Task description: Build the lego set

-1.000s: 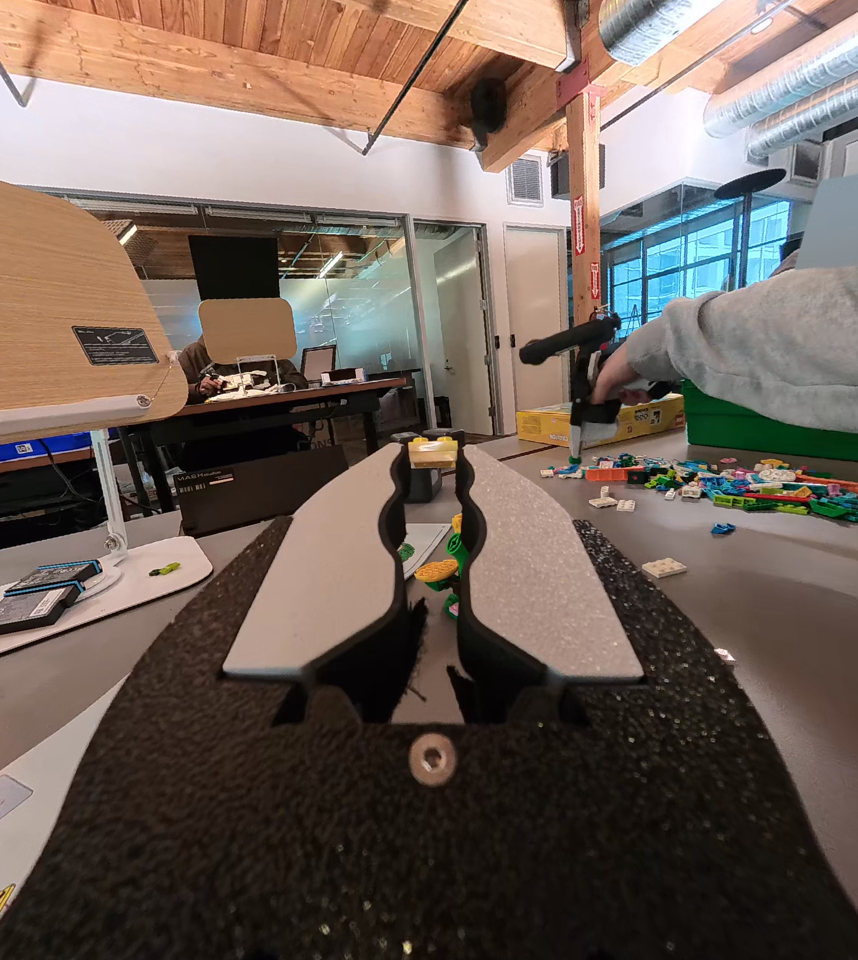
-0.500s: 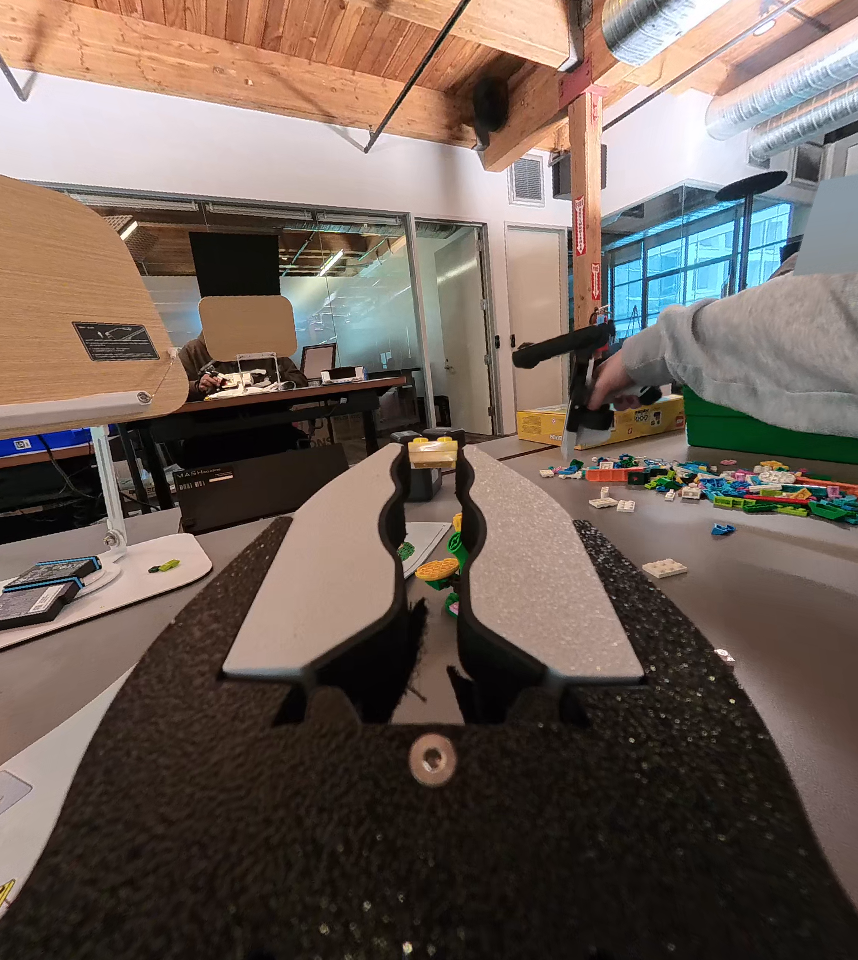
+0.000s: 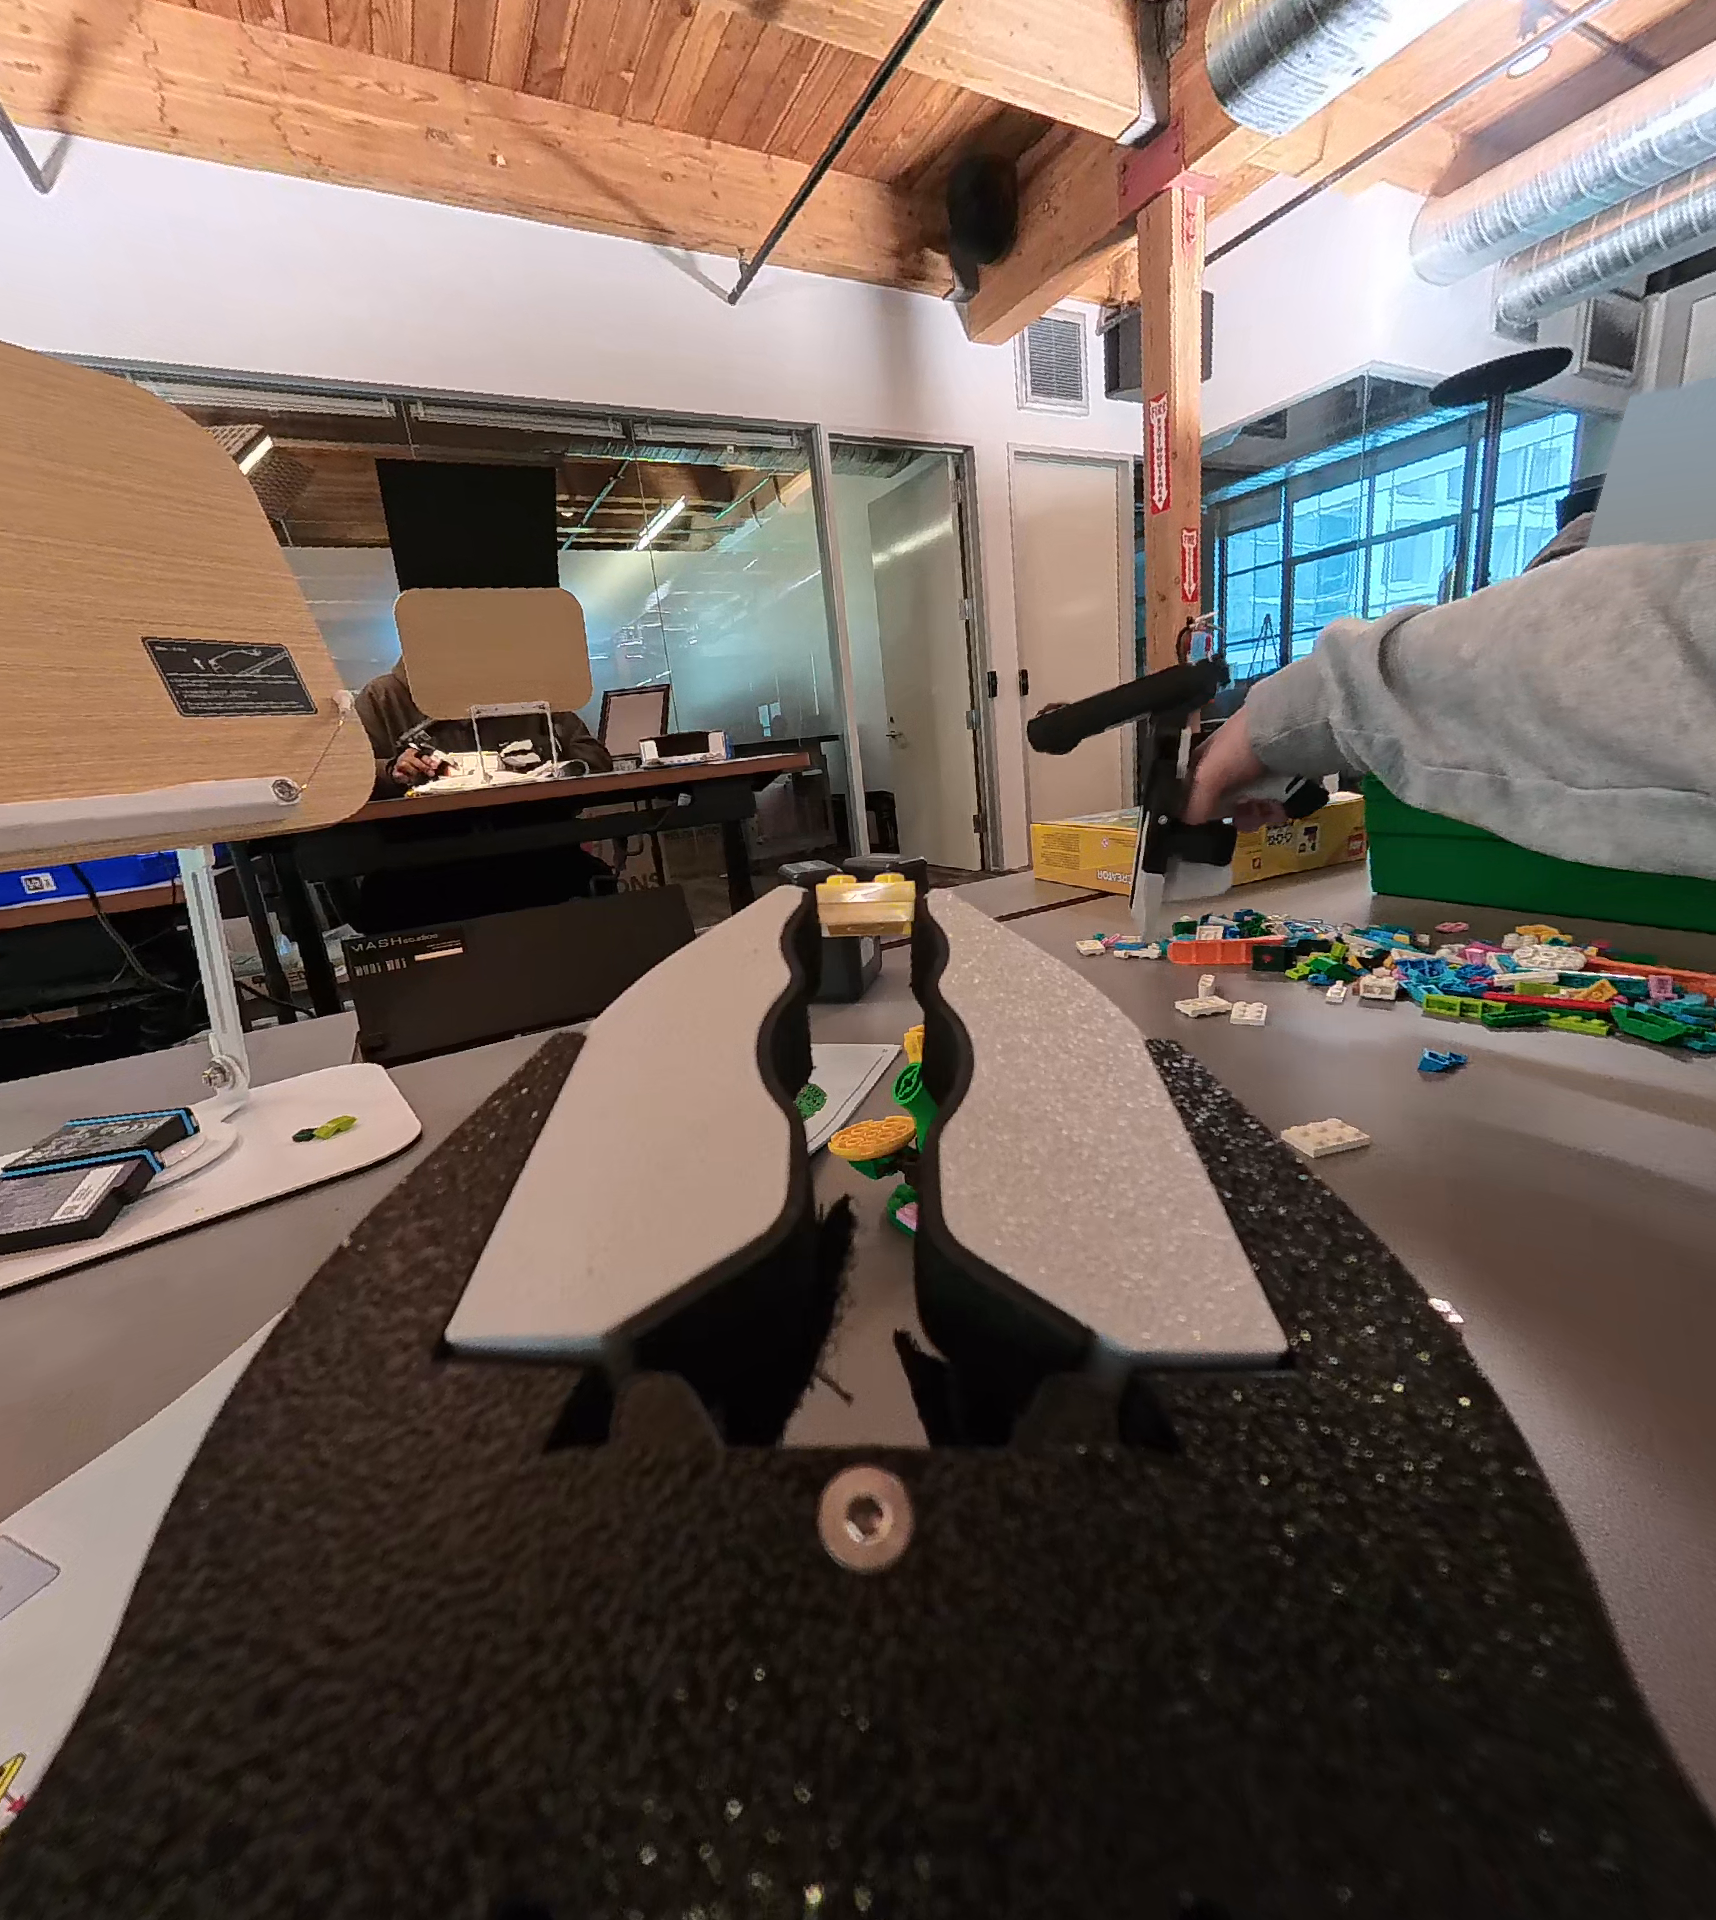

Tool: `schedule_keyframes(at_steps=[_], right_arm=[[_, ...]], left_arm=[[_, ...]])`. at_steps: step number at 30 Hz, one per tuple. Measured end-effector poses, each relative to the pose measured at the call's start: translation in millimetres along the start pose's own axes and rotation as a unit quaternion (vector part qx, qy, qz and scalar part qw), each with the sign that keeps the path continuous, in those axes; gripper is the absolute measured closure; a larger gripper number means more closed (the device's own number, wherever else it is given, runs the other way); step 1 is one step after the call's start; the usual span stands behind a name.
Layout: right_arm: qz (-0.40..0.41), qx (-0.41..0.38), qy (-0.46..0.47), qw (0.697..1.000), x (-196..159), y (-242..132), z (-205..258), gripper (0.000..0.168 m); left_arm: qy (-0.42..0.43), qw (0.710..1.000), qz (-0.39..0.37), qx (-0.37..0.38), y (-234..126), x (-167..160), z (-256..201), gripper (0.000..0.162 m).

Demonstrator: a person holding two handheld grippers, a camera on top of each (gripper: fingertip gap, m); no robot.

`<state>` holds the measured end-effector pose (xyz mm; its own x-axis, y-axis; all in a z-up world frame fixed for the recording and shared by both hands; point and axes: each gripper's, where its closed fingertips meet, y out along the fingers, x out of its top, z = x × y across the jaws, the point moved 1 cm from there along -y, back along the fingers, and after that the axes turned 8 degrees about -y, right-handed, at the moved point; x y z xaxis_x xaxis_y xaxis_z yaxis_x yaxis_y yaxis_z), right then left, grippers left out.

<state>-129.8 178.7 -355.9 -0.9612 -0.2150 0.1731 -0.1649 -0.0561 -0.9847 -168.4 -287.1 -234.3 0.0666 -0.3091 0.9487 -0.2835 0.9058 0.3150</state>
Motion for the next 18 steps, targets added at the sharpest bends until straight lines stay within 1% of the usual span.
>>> schedule_keyframes(at_steps=[3, 7, 11, 14, 18], right_arm=[[-0.001, 0.003, 0.004, 1.0, 0.4, 3.1, -2.1, 0.141], [-0.004, -0.002, 0.012, 1.0, 0.1, 4.2, -7.9, 0.151], [-0.002, -0.024, -0.007, 1.0, -3.6, -0.9, -9.2, 0.151], [-0.038, -0.052, -0.039, 0.997, 1.1, -18.3, 4.8, 0.152], [-0.111, -0.096, -0.099, 0.984, 6.6, -52.7, 51.0, 0.151]], left_arm=[[0.0, 1.0, 0.0, 0.0, 0.0, -0.1, 0.2, 0.146], [0.001, 1.0, 0.0, 0.0, 0.1, -0.1, 0.2, 0.146], [0.001, 1.0, 0.0, 0.001, 0.3, -0.2, 0.9, 0.146], [0.0, 1.0, -0.001, 0.002, 0.3, 0.1, 1.7, 0.146], [0.0, 1.0, -0.005, 0.004, -0.2, 1.2, 2.4, 0.146]])
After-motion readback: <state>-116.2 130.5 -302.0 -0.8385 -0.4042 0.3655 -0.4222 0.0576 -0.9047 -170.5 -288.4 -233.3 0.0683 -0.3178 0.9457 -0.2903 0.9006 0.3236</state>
